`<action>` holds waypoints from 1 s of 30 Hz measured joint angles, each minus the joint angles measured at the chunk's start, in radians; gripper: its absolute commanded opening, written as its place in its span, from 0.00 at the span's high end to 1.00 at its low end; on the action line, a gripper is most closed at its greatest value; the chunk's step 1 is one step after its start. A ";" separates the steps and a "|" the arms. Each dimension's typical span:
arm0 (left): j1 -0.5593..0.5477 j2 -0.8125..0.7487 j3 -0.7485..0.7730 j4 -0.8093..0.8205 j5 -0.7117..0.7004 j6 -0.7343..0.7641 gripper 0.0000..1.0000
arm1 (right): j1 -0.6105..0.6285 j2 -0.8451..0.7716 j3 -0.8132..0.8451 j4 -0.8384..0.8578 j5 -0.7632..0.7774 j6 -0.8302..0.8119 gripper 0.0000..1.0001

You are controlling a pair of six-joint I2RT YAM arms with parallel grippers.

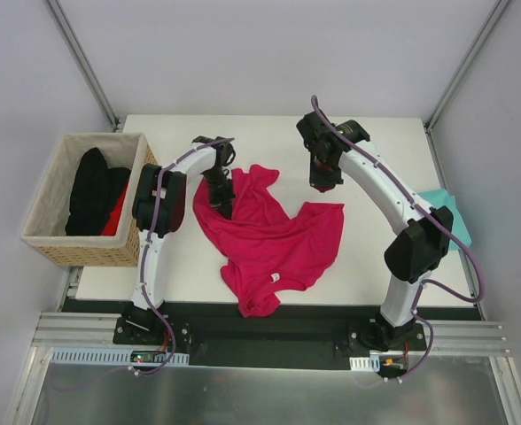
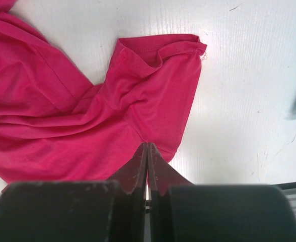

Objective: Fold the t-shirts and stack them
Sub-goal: Flatten out the tshirt

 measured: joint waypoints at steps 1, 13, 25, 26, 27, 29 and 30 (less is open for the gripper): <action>0.000 -0.003 -0.006 0.003 0.000 -0.006 1.00 | -0.002 0.000 0.000 0.000 -0.002 -0.002 0.99; -0.002 -0.006 0.023 0.023 -0.001 -0.055 0.85 | -0.016 0.001 0.000 0.002 -0.028 -0.030 0.99; 0.001 0.056 0.320 0.035 0.000 -0.046 0.71 | -0.030 0.002 0.000 0.003 -0.033 -0.032 0.99; 0.002 0.066 0.344 0.032 0.001 -0.046 0.71 | -0.030 0.002 0.000 0.003 -0.034 -0.031 0.99; 0.008 0.079 0.368 0.029 0.003 -0.044 0.71 | -0.030 0.003 0.000 0.003 -0.035 -0.030 0.99; 0.014 0.103 0.401 0.022 0.009 -0.040 0.72 | -0.030 0.006 0.000 0.002 -0.035 -0.027 0.99; 0.019 0.113 0.410 0.018 0.010 -0.038 0.73 | -0.030 0.008 0.000 0.003 -0.035 -0.025 0.99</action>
